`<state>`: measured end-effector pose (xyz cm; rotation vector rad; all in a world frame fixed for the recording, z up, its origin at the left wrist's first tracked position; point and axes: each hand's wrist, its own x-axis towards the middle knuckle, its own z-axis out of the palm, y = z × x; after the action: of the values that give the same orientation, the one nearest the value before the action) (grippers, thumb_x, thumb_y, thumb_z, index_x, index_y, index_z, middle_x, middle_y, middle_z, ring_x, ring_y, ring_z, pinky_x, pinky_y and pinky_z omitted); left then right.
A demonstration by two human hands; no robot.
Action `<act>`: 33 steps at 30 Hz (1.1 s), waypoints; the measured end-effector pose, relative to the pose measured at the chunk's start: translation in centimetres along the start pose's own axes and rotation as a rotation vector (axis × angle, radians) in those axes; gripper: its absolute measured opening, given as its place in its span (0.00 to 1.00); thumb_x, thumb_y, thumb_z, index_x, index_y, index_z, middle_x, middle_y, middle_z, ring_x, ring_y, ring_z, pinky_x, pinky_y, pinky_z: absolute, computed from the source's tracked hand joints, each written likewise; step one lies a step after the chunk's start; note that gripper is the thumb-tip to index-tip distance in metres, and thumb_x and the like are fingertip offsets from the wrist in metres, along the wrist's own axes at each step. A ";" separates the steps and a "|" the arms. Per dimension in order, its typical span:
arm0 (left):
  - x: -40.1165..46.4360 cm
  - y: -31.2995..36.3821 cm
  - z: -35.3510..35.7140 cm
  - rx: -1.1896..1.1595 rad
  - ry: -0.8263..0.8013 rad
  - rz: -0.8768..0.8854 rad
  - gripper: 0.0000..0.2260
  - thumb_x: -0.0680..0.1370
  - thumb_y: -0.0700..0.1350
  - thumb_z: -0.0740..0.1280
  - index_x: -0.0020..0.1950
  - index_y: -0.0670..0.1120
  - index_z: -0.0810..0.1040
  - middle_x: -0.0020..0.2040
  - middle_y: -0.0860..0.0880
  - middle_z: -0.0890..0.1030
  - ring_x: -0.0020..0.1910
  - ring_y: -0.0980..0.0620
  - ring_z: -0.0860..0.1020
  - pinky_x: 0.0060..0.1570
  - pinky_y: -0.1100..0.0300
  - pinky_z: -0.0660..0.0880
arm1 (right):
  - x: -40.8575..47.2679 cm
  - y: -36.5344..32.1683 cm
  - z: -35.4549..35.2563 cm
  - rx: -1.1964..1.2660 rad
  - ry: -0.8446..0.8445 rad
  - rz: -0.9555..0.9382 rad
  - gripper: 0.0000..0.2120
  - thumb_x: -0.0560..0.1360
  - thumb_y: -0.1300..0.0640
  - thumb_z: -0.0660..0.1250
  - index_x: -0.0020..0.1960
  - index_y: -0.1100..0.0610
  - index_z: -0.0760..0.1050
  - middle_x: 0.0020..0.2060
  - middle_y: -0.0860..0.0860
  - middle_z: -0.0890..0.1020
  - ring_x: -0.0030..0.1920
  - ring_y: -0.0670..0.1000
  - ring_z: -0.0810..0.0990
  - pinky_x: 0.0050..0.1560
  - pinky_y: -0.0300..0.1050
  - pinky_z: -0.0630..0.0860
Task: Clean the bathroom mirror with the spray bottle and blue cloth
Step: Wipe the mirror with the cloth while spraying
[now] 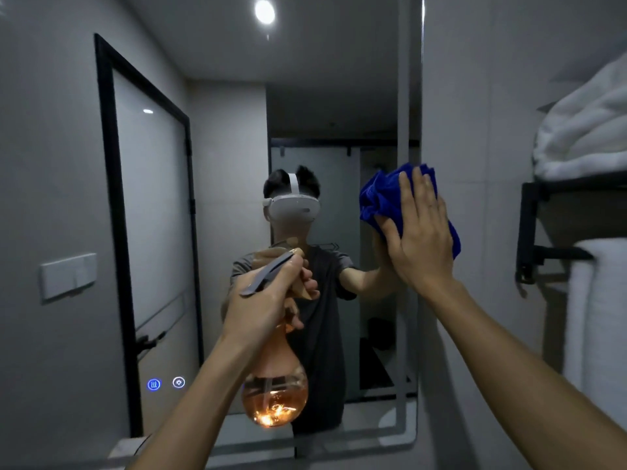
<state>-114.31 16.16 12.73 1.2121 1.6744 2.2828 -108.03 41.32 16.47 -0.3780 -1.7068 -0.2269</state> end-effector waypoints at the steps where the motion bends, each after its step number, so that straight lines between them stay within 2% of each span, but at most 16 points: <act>1: -0.1 -0.5 0.1 0.018 0.003 -0.004 0.12 0.79 0.48 0.67 0.53 0.40 0.82 0.44 0.41 0.86 0.42 0.47 0.86 0.38 0.56 0.82 | -1.5 0.0 0.2 -0.003 -0.007 0.005 0.32 0.82 0.42 0.52 0.81 0.57 0.52 0.80 0.54 0.55 0.80 0.54 0.52 0.78 0.53 0.51; 4: -0.6 -2.0 0.2 0.049 0.018 -0.019 0.11 0.79 0.48 0.67 0.53 0.41 0.83 0.44 0.42 0.86 0.44 0.45 0.86 0.44 0.49 0.82 | -5.7 0.2 0.9 -0.007 -0.028 0.011 0.32 0.81 0.44 0.53 0.80 0.58 0.52 0.80 0.55 0.55 0.80 0.55 0.52 0.78 0.56 0.54; 8: -1.2 -3.3 0.2 0.026 0.018 -0.057 0.10 0.79 0.47 0.66 0.50 0.41 0.82 0.41 0.43 0.86 0.39 0.47 0.85 0.41 0.52 0.81 | -8.1 0.4 1.5 -0.017 -0.040 0.026 0.32 0.81 0.45 0.54 0.80 0.58 0.53 0.80 0.55 0.55 0.80 0.55 0.52 0.77 0.58 0.57; 12: -1.4 -3.6 -0.4 0.037 0.008 -0.070 0.10 0.78 0.49 0.67 0.47 0.43 0.82 0.38 0.45 0.85 0.35 0.48 0.83 0.44 0.45 0.79 | -8.0 0.3 1.6 -0.009 -0.039 0.019 0.32 0.81 0.45 0.54 0.80 0.59 0.53 0.80 0.55 0.55 0.80 0.54 0.53 0.77 0.59 0.57; 14: -1.3 -3.6 -0.9 0.042 0.008 -0.070 0.13 0.76 0.51 0.67 0.48 0.42 0.82 0.40 0.43 0.86 0.37 0.46 0.84 0.46 0.44 0.79 | -7.2 0.1 1.5 0.009 -0.033 0.018 0.32 0.82 0.45 0.54 0.80 0.59 0.52 0.80 0.55 0.55 0.80 0.54 0.52 0.77 0.59 0.57; 17: -1.0 -3.3 -1.8 0.017 0.019 -0.059 0.12 0.77 0.51 0.68 0.52 0.43 0.83 0.45 0.39 0.86 0.42 0.43 0.85 0.47 0.46 0.80 | -3.8 -1.4 1.2 0.014 0.003 0.092 0.32 0.82 0.42 0.51 0.81 0.57 0.50 0.80 0.54 0.54 0.80 0.54 0.50 0.78 0.59 0.54; 20: -0.9 -2.7 -2.4 -0.020 0.015 -0.012 0.10 0.76 0.50 0.68 0.50 0.47 0.83 0.43 0.43 0.86 0.40 0.48 0.85 0.38 0.57 0.82 | -0.3 -4.5 1.3 -0.006 0.030 0.142 0.33 0.82 0.40 0.49 0.81 0.56 0.50 0.80 0.55 0.54 0.80 0.55 0.51 0.78 0.60 0.51; 22: -0.8 -2.2 -2.7 -0.046 0.014 0.013 0.09 0.77 0.49 0.67 0.51 0.46 0.83 0.42 0.45 0.87 0.39 0.51 0.85 0.35 0.62 0.81 | -0.3 -6.8 1.9 -0.037 0.002 0.043 0.33 0.81 0.41 0.52 0.81 0.56 0.50 0.80 0.55 0.54 0.80 0.55 0.50 0.78 0.60 0.50; 23: -0.8 -2.0 -2.8 -0.057 0.026 0.020 0.09 0.77 0.48 0.67 0.51 0.45 0.83 0.42 0.46 0.86 0.40 0.51 0.85 0.37 0.61 0.81 | -1.3 -7.7 2.3 -0.047 -0.024 -0.039 0.34 0.81 0.42 0.54 0.81 0.56 0.50 0.80 0.55 0.53 0.80 0.55 0.50 0.78 0.61 0.50; 26: -0.8 -2.0 -3.1 -0.059 0.064 0.039 0.09 0.78 0.49 0.67 0.48 0.47 0.85 0.43 0.44 0.86 0.44 0.44 0.85 0.48 0.47 0.80 | -7.3 -8.0 3.4 -0.079 -0.103 -0.324 0.35 0.79 0.44 0.62 0.80 0.57 0.54 0.79 0.56 0.55 0.80 0.56 0.52 0.77 0.62 0.54; 28: -0.8 -1.9 -3.2 -0.054 0.077 0.035 0.09 0.78 0.50 0.67 0.45 0.49 0.86 0.43 0.44 0.86 0.43 0.43 0.84 0.47 0.47 0.79 | -11.3 -5.7 3.7 -0.140 -0.132 -0.477 0.36 0.78 0.44 0.65 0.79 0.57 0.57 0.78 0.57 0.58 0.79 0.57 0.55 0.75 0.63 0.59; 30: -0.9 -1.9 -3.3 -0.019 0.077 0.039 0.09 0.78 0.51 0.67 0.46 0.48 0.85 0.44 0.43 0.87 0.44 0.43 0.85 0.46 0.50 0.81 | -13.4 -2.4 3.3 -0.196 -0.130 -0.528 0.35 0.77 0.45 0.66 0.78 0.57 0.59 0.78 0.57 0.61 0.78 0.58 0.58 0.74 0.63 0.61; 33: -0.9 -1.6 -3.2 0.004 0.075 0.057 0.09 0.77 0.51 0.67 0.46 0.48 0.85 0.43 0.43 0.87 0.44 0.46 0.86 0.46 0.54 0.82 | -12.4 1.1 2.3 -0.223 -0.090 -0.442 0.34 0.78 0.47 0.65 0.78 0.59 0.57 0.77 0.59 0.62 0.77 0.59 0.61 0.74 0.63 0.61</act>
<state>-116.30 13.87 10.57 1.2055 1.6909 2.3877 -108.10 41.68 3.85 -0.1698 -1.8455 -0.7371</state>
